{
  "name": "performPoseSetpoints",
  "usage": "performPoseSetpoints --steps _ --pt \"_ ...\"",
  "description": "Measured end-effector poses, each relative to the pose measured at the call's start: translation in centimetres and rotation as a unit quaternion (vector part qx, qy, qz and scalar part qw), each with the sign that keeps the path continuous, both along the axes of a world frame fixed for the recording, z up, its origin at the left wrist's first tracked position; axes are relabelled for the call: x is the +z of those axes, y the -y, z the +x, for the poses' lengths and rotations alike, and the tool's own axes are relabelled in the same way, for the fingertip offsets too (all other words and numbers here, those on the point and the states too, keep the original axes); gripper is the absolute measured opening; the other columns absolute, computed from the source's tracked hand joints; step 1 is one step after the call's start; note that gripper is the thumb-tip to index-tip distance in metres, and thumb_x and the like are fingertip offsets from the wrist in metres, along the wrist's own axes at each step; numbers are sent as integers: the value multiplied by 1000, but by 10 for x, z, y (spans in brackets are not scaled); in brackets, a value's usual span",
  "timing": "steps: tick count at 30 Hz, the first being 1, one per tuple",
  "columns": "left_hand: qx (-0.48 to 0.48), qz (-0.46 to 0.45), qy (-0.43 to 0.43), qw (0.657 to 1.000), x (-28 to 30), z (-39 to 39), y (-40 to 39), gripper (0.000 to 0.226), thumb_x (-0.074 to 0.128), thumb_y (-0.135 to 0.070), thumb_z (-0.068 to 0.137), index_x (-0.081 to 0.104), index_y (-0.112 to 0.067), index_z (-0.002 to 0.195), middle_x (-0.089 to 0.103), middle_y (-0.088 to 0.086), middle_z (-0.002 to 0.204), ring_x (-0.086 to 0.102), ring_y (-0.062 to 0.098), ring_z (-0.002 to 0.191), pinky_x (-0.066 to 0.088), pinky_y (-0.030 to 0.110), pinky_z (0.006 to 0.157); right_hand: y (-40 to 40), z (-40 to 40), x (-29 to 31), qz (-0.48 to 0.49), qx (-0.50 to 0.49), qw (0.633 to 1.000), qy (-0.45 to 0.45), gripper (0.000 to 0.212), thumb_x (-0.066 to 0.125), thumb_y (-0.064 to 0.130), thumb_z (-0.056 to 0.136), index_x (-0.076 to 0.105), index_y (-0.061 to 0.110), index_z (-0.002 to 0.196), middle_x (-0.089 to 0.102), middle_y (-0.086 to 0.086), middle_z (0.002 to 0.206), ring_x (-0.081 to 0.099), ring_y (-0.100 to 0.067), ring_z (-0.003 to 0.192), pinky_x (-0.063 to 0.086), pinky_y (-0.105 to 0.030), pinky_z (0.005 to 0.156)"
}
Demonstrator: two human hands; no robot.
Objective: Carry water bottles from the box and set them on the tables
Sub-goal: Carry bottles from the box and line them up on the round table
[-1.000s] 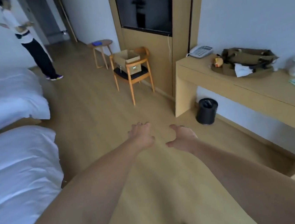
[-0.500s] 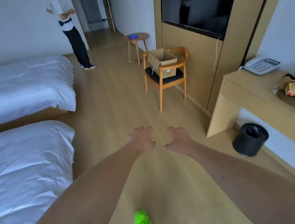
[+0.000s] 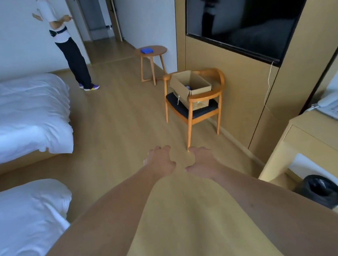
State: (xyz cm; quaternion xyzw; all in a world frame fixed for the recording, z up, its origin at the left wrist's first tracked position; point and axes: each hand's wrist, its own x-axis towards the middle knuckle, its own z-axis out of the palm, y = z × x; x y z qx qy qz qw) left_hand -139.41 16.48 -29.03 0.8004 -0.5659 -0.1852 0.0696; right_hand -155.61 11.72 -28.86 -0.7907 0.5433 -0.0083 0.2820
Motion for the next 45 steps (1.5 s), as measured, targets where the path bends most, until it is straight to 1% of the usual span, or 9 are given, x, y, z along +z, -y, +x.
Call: performPoseSetpoints --steps 3,10,15,18,26,32,39,42,45 --pt "-15 19 2 1000 -11 26 53 64 63 -30 91 43 -19 151 50 16 142 46 37 134 47 50 107 56 29 -10 18 -2 1000 -7 80 75 37 88 35 25 156 44 -9 151 40 -31 141 45 -45 110" --pt "-28 33 15 999 -31 83 218 64 61 -30 93 39 -19 152 47 13 143 42 36 136 46 51 106 224 94 -38 25 -2 1000 -10 74 74 36 90 39 20 153 49 -12 147 44 -32 137 46 -46 108" --pt "-30 63 43 997 -26 121 339 59 59 -30 94 41 -20 149 48 12 139 42 34 132 47 50 104 342 131 -33 42 1 999 17 54 75 32 85 55 18 133 62 -11 122 57 -33 120 54 -48 96" --pt "-18 46 28 998 -18 145 404 60 60 -31 94 41 -20 150 48 11 139 42 34 133 47 50 103 406 154 -26 33 18 999 15 45 75 32 85 58 17 125 63 -8 120 59 -31 117 54 -46 95" --pt "-50 63 35 996 -31 213 551 57 59 -30 95 41 -20 149 49 10 138 43 32 132 48 49 102 550 226 -38 37 8 999 -16 56 74 38 86 55 15 134 62 -10 126 58 -32 120 54 -44 96" --pt "-97 53 47 993 -55 287 682 61 58 -29 93 40 -22 151 48 8 139 43 31 131 47 48 101 668 285 -65 48 -53 997 -6 82 76 40 84 39 20 155 54 -7 145 52 -29 133 50 -40 103" --pt "-152 64 19 986 -58 373 833 52 57 -27 92 45 -21 142 53 10 132 47 34 126 47 48 102 791 355 -74 55 -139 989 -11 79 75 46 81 44 22 149 57 -8 140 55 -31 129 52 -41 100" --pt "-170 73 15 983 -60 392 894 57 58 -28 93 43 -20 148 52 12 133 47 35 127 47 49 104 834 371 -80 66 -183 981 -14 75 75 51 79 46 25 144 56 -6 138 56 -31 126 53 -46 99" --pt "-191 62 4 980 -67 396 944 49 60 -33 92 50 -23 139 55 9 128 52 31 121 52 46 99 871 377 -88 81 -208 975 -16 72 75 48 80 49 25 143 60 -4 135 57 -27 124 54 -43 98"
